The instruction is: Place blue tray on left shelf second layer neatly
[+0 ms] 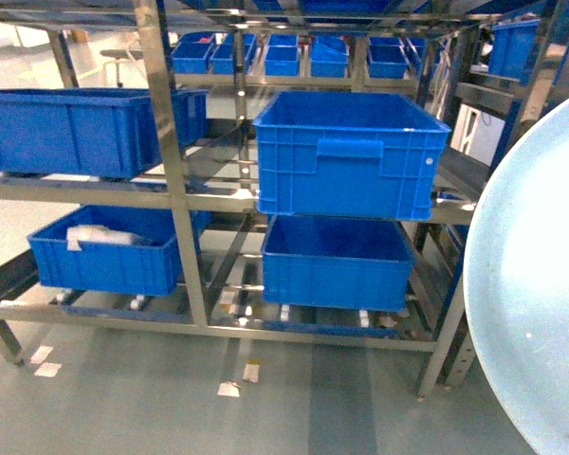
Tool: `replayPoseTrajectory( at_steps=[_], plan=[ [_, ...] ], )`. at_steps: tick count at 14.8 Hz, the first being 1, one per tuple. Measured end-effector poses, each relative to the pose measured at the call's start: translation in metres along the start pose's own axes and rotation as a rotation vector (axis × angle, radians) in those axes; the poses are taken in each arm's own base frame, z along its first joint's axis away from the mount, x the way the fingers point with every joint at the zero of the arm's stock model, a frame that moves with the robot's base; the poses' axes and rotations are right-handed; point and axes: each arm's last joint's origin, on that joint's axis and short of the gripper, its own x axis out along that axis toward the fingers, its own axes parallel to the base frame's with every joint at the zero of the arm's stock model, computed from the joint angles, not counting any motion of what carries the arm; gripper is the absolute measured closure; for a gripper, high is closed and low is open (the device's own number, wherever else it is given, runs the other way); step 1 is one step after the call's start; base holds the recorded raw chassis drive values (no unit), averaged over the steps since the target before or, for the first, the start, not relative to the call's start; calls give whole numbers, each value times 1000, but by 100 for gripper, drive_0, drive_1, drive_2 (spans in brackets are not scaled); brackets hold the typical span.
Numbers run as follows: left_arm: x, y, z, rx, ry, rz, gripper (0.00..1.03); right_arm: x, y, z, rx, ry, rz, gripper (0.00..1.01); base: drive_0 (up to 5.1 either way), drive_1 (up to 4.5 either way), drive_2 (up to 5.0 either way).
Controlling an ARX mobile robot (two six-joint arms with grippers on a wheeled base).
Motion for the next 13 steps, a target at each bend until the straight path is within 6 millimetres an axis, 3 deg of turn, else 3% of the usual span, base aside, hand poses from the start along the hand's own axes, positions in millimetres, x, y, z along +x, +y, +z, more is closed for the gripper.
replayPoseTrajectory(
  at_steps=[3, 13],
  plan=[
    [0, 0, 0, 0, 0, 0, 5, 0, 0, 0, 0, 0, 0, 99, -117, -22, -212],
    [0, 0, 0, 0, -1, -3, 5, 0, 0, 0, 0, -1, 0, 99, 41, 436, -355]
  ],
)
